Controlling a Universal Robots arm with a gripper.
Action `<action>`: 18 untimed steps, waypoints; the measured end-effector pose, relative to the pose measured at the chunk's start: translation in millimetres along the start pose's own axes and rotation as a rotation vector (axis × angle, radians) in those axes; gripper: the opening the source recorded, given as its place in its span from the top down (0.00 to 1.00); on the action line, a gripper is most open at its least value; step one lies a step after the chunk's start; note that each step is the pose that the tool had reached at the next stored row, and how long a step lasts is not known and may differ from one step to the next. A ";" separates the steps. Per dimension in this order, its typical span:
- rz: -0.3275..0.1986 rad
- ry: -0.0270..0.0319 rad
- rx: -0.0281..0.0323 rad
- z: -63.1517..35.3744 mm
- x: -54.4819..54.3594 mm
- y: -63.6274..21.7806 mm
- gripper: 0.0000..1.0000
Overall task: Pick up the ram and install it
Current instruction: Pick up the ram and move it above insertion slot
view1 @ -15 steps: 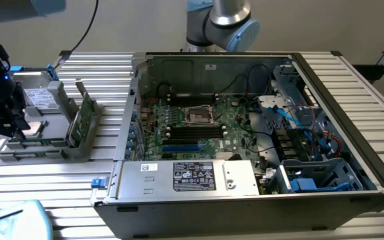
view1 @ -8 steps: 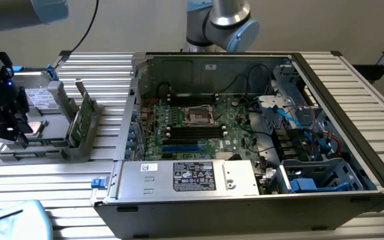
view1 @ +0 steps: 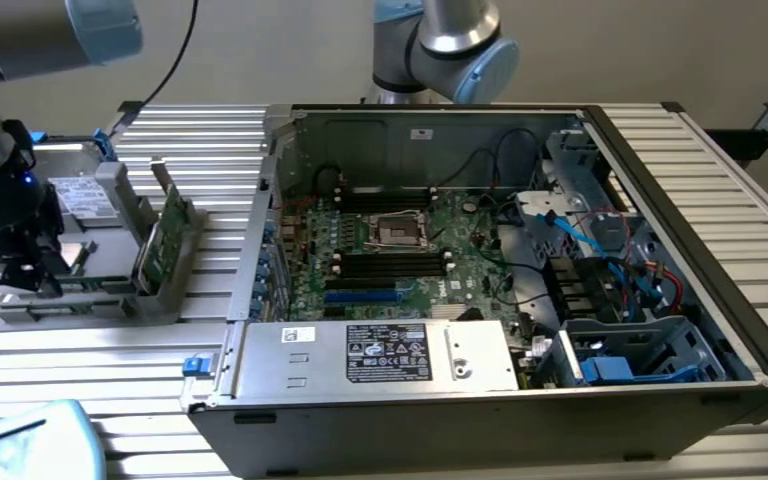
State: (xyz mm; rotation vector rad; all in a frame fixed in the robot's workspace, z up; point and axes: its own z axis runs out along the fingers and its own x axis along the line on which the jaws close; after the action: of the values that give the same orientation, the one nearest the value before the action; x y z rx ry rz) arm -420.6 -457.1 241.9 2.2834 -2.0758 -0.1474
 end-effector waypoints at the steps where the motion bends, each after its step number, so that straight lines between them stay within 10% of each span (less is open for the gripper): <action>1: 0.000 0.0003 0.0000 1.8 0.0 -0.2 0.63; 18: 0.000 0.0024 -0.0003 32.5 1.2 -3.3 0.63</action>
State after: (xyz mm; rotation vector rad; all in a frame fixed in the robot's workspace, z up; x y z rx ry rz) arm -420.6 -457.1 209.2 2.2819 -2.0749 -0.1448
